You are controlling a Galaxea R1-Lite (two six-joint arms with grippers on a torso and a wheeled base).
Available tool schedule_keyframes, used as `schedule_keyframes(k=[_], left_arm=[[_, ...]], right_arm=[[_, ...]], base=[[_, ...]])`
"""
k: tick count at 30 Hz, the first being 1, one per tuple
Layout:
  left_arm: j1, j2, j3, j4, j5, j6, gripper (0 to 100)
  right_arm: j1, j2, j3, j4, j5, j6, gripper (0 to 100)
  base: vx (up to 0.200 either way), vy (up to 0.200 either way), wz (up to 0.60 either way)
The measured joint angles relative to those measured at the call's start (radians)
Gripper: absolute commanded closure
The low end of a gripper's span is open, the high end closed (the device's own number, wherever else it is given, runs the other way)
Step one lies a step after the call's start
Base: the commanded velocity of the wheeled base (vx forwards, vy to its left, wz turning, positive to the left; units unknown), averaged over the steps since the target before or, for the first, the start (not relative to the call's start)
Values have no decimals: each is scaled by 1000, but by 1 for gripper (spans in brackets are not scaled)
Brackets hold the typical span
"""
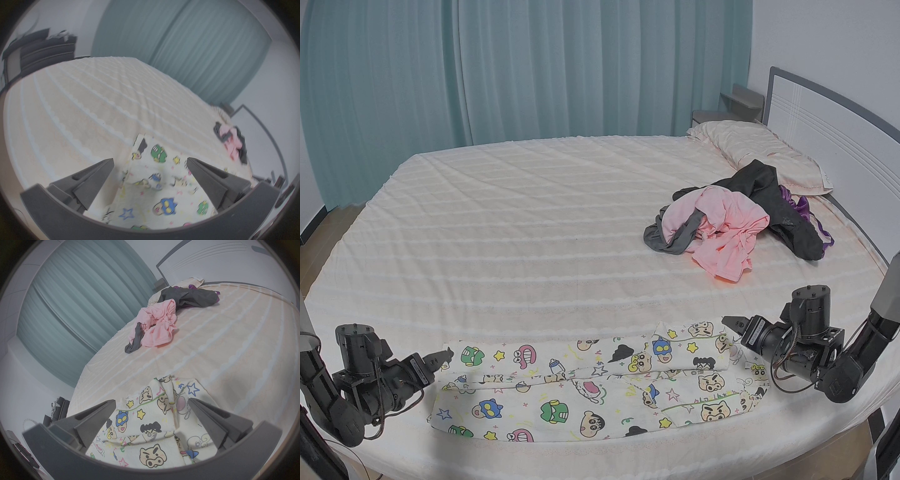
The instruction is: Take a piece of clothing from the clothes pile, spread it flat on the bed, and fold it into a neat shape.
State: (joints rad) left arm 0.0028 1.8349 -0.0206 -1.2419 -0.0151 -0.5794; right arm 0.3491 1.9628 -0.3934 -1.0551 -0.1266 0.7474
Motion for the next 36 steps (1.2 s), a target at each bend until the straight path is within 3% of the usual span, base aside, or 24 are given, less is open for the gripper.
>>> schedule_keyframes(k=[5,14,17,30,36], left_arm=[[20,-21,-56,204,-84,159,0],[59,-16,-314,679,-224,278,0],[77,1,-398,771,-253,355,0],[103,125,-471,788,-356,394,0],[104,155,-474,786,-359,398,0]], right_arm=[[-8,-10,26,-9,17,8,0],[-10,-17,42,-13,28,11,0],[-10,-18,45,-14,30,11,0],[-6,-16,49,-15,32,12,0],[-6,-14,48,-14,33,12,0]], base=[[0,0,0],[0,0,0],[0,0,0],[0,0,0],[0,0,0]])
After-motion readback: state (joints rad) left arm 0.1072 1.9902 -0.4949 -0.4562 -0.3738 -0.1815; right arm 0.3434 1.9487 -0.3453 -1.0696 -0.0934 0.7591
